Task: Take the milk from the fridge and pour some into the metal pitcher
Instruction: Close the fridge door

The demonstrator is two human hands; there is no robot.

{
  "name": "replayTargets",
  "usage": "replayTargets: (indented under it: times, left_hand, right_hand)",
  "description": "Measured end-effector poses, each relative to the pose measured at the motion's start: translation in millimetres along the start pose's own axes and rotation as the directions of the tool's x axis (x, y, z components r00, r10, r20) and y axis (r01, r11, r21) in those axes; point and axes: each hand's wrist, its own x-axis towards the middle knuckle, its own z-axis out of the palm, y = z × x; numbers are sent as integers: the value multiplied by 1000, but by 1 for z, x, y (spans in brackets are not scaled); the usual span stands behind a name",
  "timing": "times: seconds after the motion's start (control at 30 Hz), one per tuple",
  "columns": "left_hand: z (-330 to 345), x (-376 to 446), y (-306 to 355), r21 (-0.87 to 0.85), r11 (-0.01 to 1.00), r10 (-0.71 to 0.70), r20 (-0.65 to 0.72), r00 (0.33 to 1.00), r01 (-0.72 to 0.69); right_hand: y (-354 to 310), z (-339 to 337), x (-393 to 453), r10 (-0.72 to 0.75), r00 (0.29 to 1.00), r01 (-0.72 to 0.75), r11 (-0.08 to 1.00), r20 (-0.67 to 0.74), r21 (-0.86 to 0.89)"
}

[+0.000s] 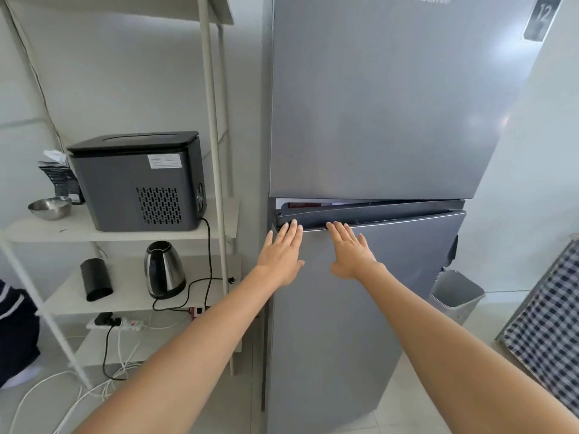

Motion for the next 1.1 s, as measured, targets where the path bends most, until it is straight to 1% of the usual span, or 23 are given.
replayTargets:
  times: [0.17, 0.4, 0.63, 0.73, 0.97, 1.1]
  left_hand:
    - [2, 32, -22, -66, 998, 7, 7, 1000, -7]
    - [3, 59, -46, -120, 992, 42, 44, 998, -37]
    - [2, 75, -55, -119, 992, 46, 109, 993, -33]
    - [2, 76, -55, -130, 991, 49, 116, 992, -34]
    - [-8, 76, -45, -100, 995, 14, 152, 988, 1]
    - [-24, 78, -32, -23, 999, -23, 191, 981, 28]
  right_hand:
    - [-11, 4, 31, 39, 999, -39, 999, -8, 14]
    - [-17, 5, 54, 58, 998, -59, 997, 23, 48]
    - [-18, 6, 68, 70, 997, -74, 993, 39, 93]
    - [-16, 7, 68, 70, 997, -74, 991, 41, 112]
    - [-12, -8, 64, 61, 997, -69, 985, 53, 161]
    - [8, -17, 47, 132, 991, -132, 986, 4, 103]
